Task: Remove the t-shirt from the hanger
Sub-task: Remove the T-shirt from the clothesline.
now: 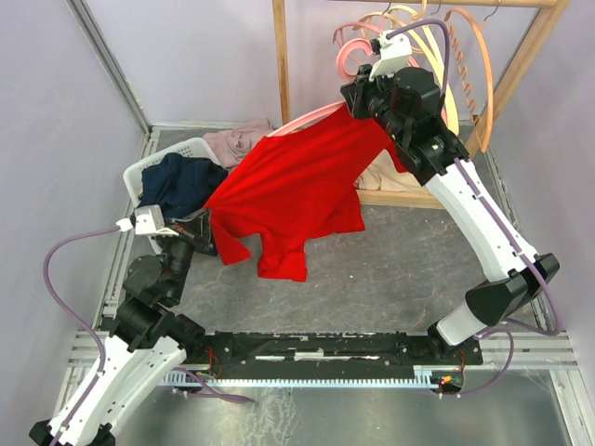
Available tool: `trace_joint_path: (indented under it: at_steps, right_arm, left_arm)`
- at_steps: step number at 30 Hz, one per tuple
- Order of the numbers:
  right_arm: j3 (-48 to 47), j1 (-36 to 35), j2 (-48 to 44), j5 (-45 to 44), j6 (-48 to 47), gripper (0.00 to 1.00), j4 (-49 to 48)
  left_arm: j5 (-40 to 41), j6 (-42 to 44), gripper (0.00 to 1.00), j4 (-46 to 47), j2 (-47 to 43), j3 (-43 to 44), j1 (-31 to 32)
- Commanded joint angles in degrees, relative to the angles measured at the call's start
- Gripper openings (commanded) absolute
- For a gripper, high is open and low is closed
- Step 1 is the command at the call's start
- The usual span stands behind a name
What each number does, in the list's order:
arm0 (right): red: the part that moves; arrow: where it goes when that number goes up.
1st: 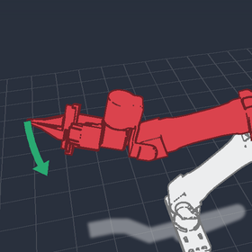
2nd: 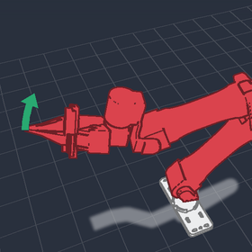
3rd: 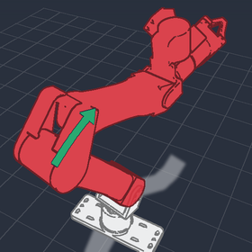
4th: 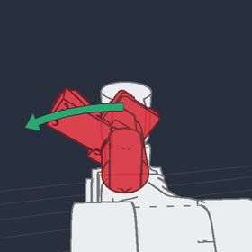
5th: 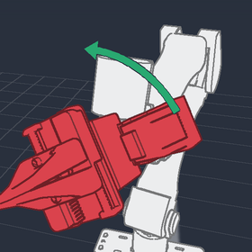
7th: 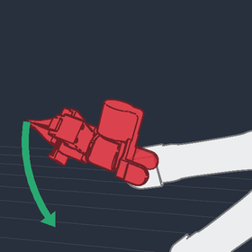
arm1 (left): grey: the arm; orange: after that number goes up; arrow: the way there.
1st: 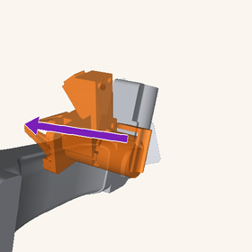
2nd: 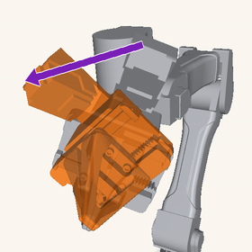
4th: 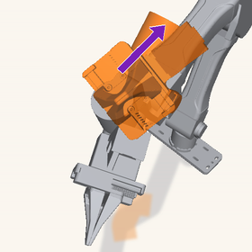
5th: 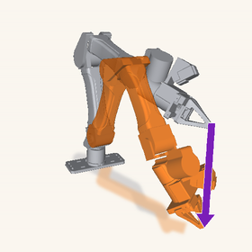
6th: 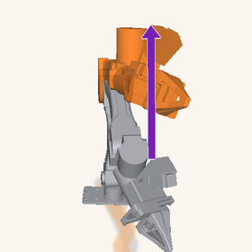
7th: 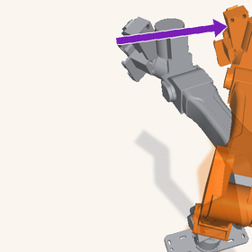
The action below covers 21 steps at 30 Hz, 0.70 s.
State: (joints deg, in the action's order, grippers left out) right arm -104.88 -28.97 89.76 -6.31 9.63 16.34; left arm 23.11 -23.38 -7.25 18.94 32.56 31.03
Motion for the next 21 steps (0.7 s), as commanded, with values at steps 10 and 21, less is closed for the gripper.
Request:
trace_joint_path:
  at_steps: [10,21]
  right_arm:
    - [-3.7,1.4,-1.3,-1.4,0.6,0.01,-6.7]
    - [-0.8,1.3,-4.1,0.5,0.3,0.01,-6.9]
  left_arm:
    - [-0.2,-2.2,0.08,3.4,-1.8,-2.0,0.0]
    - [-17.4,2.9,0.64,17.6,12.2,2.9,-0.1]
